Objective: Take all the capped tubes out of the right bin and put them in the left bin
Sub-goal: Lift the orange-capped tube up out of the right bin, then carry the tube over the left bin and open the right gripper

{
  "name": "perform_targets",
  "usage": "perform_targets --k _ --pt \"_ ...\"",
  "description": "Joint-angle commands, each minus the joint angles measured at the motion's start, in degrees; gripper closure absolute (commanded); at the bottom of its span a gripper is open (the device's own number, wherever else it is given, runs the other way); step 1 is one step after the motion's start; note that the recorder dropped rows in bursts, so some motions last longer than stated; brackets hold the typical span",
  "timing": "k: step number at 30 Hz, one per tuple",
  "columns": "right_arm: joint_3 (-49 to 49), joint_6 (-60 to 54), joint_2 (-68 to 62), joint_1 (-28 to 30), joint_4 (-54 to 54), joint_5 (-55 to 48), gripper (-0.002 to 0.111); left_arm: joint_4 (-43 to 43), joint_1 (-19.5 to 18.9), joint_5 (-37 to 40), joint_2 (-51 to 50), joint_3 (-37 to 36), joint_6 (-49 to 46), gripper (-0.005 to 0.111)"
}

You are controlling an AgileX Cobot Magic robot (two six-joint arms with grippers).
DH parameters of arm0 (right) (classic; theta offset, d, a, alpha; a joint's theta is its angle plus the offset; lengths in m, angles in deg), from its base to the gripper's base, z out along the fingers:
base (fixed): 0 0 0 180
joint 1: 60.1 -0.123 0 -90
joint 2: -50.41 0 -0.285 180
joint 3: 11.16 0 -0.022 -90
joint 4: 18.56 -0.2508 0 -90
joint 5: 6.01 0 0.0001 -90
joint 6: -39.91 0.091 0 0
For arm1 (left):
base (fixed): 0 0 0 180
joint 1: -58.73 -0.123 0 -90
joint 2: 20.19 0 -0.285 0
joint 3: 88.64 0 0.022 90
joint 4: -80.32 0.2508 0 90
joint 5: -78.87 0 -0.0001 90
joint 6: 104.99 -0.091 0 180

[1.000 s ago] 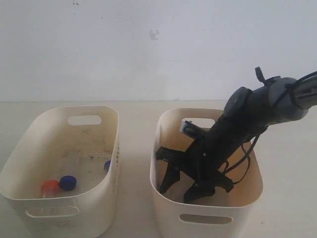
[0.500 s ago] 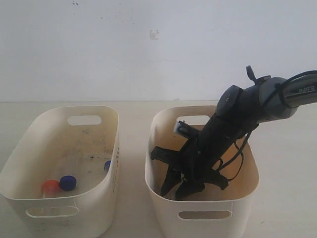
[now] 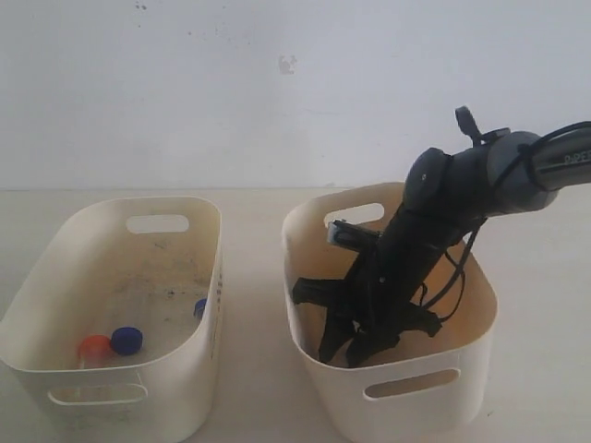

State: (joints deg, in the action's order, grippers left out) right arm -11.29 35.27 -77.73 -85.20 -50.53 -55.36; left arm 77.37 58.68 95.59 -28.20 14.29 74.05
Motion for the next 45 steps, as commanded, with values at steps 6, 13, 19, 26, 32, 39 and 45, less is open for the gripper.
perform_targets --k 6,13,19,26,32,39,45 --pt "0.7 -3.8 7.0 0.5 2.1 1.4 0.109 -0.2 -0.3 -0.2 0.2 -0.2 -0.1 0.103" --pt "0.7 -5.8 9.1 0.5 -0.3 1.8 0.108 -0.2 -0.3 -0.2 0.2 -0.2 -0.1 0.103" --pt "0.7 -6.1 10.2 0.5 0.2 1.9 0.108 -0.2 -0.3 -0.2 0.2 -0.2 -0.1 0.103" --pt "0.7 -5.0 17.4 0.5 6.2 4.4 0.108 -0.2 -0.3 -0.2 0.2 -0.2 -0.1 0.103" --pt "0.7 -7.9 23.1 0.5 5.3 4.1 0.108 -0.2 -0.3 -0.2 0.2 -0.2 -0.1 0.103" --pt "0.7 -28.5 25.8 0.4 -18.8 2.6 0.108 -0.2 -0.3 -0.2 0.2 -0.2 -0.1 0.103" --pt "0.7 -42.9 23.6 -6.6 -31.4 4.7 0.108 -0.2 -0.3 -0.2 0.2 -0.2 -0.1 0.103"
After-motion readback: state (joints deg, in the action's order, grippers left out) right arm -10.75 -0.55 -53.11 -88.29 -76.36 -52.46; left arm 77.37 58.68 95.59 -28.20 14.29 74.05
